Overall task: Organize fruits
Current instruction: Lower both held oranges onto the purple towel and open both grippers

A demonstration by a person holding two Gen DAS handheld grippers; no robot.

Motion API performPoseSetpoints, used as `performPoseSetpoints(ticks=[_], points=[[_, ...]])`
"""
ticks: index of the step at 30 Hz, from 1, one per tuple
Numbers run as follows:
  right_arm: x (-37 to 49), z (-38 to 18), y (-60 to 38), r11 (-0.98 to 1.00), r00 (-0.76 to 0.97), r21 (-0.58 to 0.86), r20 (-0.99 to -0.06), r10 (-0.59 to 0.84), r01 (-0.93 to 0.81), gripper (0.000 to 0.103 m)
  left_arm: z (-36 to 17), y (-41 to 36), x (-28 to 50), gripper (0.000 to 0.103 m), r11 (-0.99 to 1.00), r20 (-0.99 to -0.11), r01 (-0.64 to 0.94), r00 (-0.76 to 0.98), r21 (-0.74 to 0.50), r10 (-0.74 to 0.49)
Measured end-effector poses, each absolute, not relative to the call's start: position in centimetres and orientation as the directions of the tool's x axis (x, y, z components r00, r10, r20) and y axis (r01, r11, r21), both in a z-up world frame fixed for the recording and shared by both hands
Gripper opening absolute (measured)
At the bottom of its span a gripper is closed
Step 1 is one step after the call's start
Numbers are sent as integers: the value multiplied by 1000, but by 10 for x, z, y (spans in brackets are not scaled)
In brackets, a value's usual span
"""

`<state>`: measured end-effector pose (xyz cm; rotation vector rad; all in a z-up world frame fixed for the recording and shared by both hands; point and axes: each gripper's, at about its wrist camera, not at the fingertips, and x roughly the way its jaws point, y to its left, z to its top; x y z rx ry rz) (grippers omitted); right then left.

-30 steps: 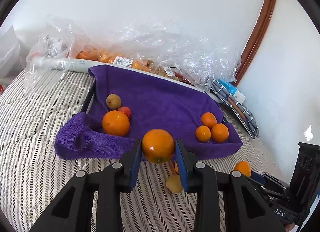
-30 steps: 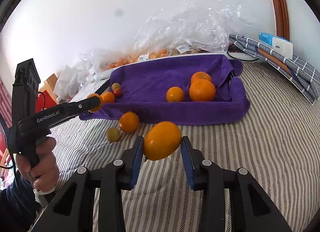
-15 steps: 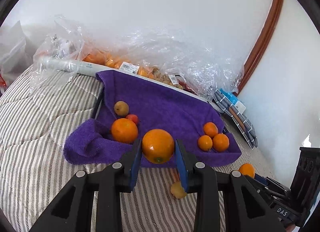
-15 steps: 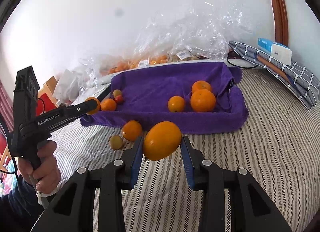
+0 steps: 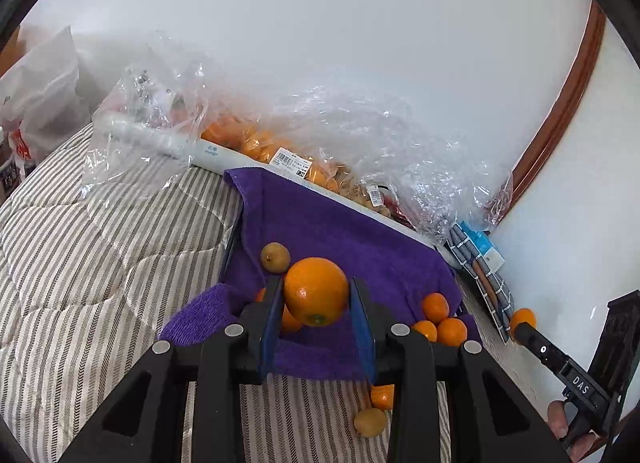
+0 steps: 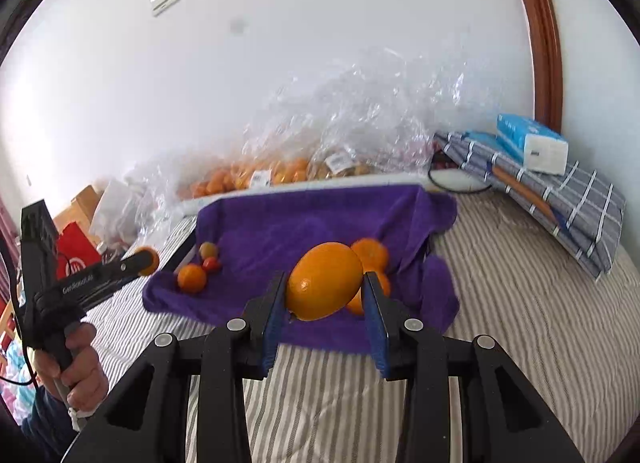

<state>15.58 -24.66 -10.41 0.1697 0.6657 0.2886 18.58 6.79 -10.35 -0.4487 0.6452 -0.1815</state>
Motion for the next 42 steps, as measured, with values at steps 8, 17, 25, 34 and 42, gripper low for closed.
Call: performPoseSetpoints(ticks=[8, 17, 25, 34, 42], points=[[199, -97, -256, 966, 781, 177, -570, 255, -186, 38, -112, 45, 222, 31, 880, -567, 23, 756, -475, -326], [227, -148, -260, 975, 729, 162, -648, 221, -152, 38, -133, 30, 224, 31, 907, -612, 39, 726, -419, -314], [230, -158, -258, 976, 705, 157, -674, 220, -154, 38, -133, 17, 218, 31, 913, -617, 87, 711, -399, -338], [226, -156, -264, 978, 719, 153, -664, 208, -141, 38, -138, 12, 221, 31, 925, -653, 73, 687, -373, -318], [223, -153, -266, 979, 740, 162, -642, 201, -126, 50, -137, 7, 221, 31, 943, -664, 67, 694, -326, -278]])
